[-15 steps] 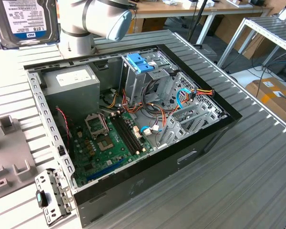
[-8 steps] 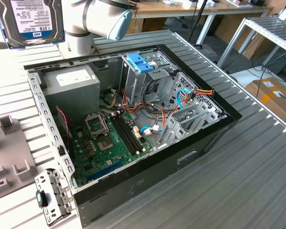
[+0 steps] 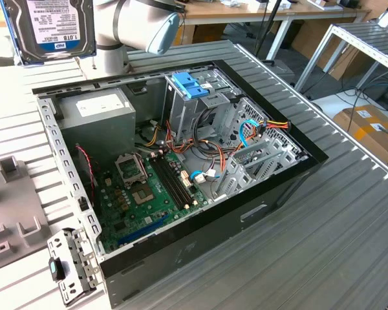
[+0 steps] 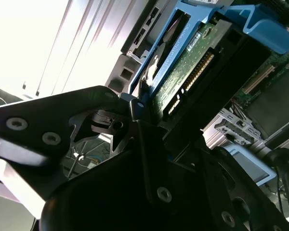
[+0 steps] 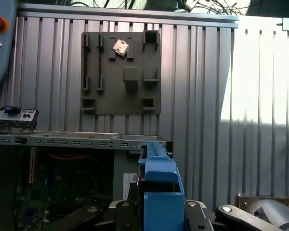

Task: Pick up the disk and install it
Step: 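Pick up the disk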

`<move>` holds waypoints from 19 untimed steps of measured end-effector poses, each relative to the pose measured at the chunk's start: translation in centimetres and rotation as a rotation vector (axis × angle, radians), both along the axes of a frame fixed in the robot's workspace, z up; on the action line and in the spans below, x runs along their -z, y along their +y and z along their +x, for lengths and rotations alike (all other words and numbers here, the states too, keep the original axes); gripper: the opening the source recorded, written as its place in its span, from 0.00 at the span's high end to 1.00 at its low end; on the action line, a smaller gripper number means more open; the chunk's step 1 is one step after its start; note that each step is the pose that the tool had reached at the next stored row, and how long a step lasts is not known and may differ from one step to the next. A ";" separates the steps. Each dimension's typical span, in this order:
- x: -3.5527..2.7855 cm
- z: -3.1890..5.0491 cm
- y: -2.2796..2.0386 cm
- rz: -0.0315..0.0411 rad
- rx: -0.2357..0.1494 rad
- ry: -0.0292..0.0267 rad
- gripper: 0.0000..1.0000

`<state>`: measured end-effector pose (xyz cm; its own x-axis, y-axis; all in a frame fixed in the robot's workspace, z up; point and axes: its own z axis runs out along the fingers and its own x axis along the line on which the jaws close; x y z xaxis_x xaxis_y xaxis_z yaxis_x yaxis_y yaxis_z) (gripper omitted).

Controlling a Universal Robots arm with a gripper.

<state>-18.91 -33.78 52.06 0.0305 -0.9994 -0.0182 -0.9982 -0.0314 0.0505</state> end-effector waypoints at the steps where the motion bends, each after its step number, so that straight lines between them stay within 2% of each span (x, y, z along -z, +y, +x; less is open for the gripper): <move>1: 0.00 0.17 0.00 0.0000 0.000 0.0000 0.64; 14: 0.00 2.23 0.00 0.0000 0.000 0.0000 0.64; 19: 0.01 2.59 -0.21 0.0000 0.000 0.0000 0.64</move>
<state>-16.33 -33.98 52.05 0.0306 -0.9994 -0.0182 -0.9982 -0.0314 0.0505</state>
